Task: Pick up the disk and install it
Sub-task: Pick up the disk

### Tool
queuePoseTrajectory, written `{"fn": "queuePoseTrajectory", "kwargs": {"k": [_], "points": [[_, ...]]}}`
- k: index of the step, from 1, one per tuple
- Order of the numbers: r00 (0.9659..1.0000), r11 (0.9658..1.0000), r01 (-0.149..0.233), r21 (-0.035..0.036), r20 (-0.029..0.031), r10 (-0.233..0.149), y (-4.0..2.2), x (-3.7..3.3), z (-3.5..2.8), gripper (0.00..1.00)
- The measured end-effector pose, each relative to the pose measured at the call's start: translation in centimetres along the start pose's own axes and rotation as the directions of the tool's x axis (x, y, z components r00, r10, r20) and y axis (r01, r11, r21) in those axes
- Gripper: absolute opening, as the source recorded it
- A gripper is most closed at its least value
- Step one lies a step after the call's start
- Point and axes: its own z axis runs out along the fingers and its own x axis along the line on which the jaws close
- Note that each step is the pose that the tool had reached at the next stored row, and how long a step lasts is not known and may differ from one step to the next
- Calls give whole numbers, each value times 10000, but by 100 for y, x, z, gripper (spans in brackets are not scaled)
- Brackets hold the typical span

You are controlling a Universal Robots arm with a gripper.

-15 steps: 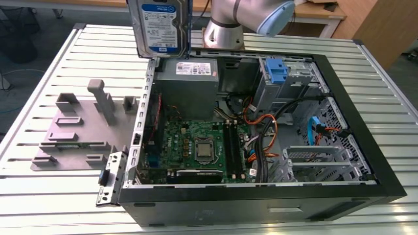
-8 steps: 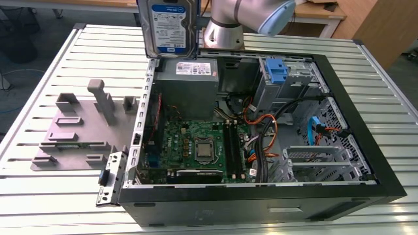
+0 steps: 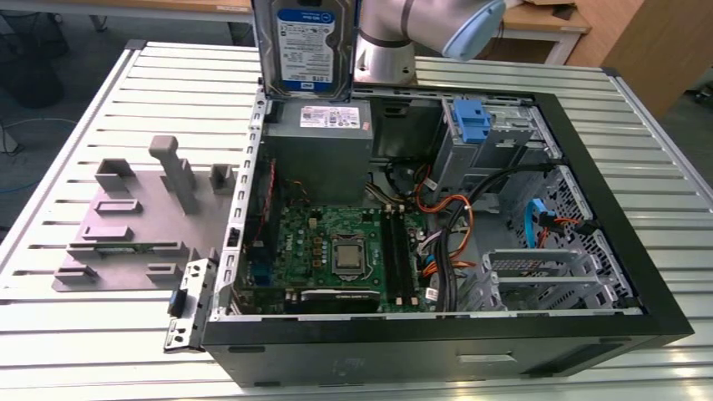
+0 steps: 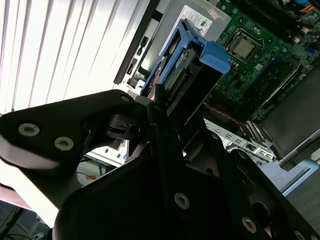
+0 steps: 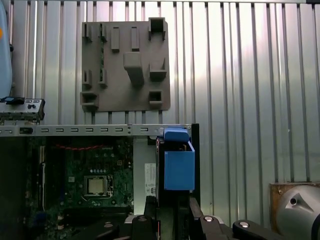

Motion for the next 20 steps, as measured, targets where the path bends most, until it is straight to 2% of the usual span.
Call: {"fn": "queuePoseTrajectory", "kwargs": {"k": [8,20], "points": [[10000,10000,-31,1,1,31,-181,-6,-10,35],[10000,10000,-96,4,5,96,-493,-15,-26,35]]}}
